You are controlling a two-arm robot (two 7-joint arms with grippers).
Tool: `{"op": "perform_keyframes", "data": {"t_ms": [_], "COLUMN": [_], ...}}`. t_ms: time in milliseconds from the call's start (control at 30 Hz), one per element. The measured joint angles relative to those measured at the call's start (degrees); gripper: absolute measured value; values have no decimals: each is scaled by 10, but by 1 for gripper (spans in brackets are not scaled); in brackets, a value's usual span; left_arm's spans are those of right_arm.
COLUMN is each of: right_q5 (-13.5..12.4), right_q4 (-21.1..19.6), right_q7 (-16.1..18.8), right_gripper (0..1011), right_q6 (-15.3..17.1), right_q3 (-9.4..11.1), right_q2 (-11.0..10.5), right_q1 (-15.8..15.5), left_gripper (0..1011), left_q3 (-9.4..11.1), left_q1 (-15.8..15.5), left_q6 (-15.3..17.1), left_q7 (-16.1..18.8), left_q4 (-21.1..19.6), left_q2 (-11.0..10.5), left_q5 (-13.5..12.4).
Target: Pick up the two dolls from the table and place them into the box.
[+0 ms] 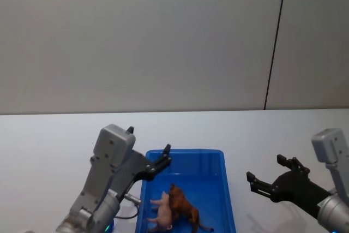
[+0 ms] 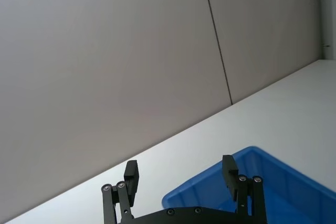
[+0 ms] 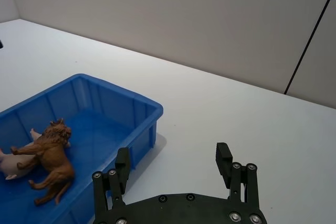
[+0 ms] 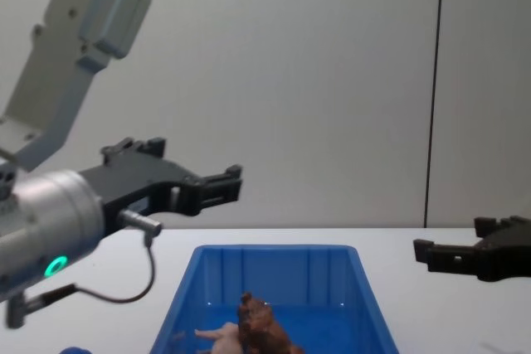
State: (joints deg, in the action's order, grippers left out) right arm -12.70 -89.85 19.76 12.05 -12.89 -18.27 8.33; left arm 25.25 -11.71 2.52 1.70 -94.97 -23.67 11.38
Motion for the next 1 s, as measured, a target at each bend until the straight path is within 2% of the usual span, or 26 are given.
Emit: {"op": "perform_keyframes", "data": {"t_ms": [300, 367, 600, 800, 1000], "right_q5": [-6, -7, -9, -10, -10], "right_q4": [-4, -5, -7, -8, -8], "right_q7": [-3, -4, -5, -6, -6], "right_gripper": [1001, 1001, 1001, 1001, 1001], "right_q6": [-4, -5, -6, -7, -7], "right_q3": [5, 5, 7, 8, 8], "right_q2": [-7, -8, -10, -11, -12], "right_q1": [-6, -8, -10, -11, -12], "left_gripper": [1002, 1001, 1001, 1001, 1001], "left_q3": [-11, -15, -21, -24, -25], "left_q1": [39, 57, 95, 117, 129], "left_q6": [19, 22, 20, 8, -1], "left_q7": [44, 60, 89, 97, 95], "left_q4": [-28, -38, -51, -50, -39], "left_q2": [-32, -45, -68, -78, -81], "left_q5": [25, 39, 72, 95, 106]}}
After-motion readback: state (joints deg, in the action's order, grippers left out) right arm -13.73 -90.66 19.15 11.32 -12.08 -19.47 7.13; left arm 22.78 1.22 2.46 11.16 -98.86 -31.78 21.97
